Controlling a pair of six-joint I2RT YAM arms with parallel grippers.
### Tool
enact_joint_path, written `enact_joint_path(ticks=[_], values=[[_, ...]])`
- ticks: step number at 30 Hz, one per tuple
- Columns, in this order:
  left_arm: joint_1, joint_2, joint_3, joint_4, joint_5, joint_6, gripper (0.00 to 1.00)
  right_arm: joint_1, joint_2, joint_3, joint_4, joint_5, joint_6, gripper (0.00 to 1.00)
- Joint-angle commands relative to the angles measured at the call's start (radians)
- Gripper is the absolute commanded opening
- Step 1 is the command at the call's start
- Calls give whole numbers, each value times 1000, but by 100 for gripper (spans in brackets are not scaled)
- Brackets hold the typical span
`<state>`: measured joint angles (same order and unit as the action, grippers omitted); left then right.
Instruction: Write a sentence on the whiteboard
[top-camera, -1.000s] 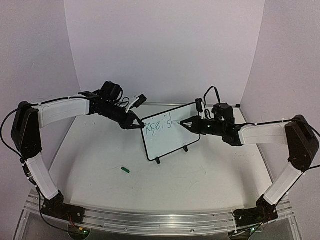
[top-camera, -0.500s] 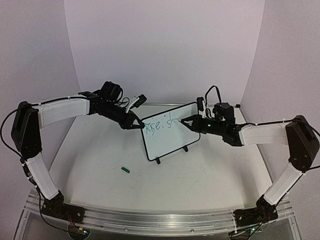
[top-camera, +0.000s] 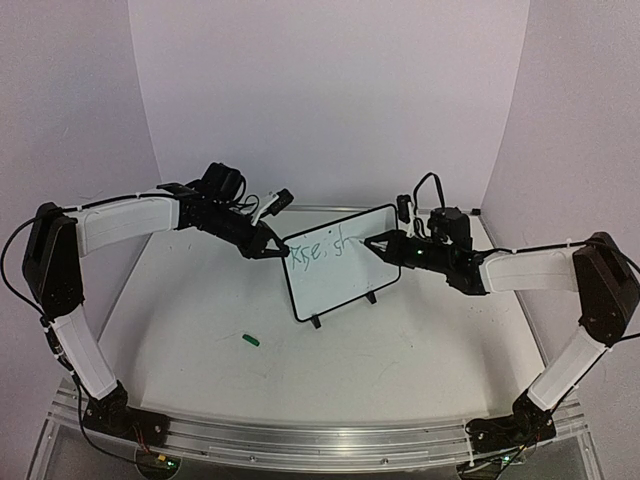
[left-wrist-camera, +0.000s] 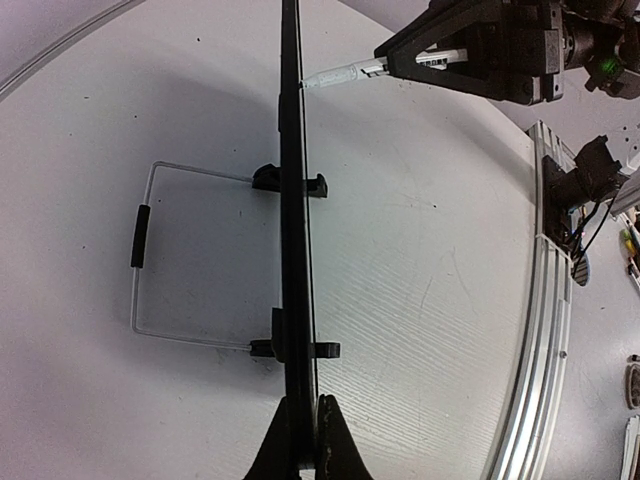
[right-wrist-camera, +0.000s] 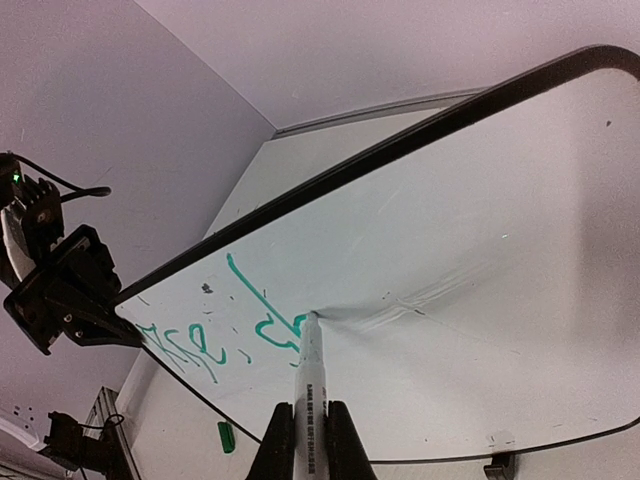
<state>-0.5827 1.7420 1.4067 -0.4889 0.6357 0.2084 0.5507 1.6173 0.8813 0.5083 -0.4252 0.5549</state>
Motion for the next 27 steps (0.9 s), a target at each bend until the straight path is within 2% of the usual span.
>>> enact_joint_path(ticks=[1,19,27], values=[[-17,28,6,-79,-53,47,0,1,15,-19,27,7,13,0],[-17,32,6,-79,-57,48,0,0,-3,-37,25,9,15,0],[-17,29,6,-81,-57,48,0,0,-76,-42,-16,-24,-21,0]])
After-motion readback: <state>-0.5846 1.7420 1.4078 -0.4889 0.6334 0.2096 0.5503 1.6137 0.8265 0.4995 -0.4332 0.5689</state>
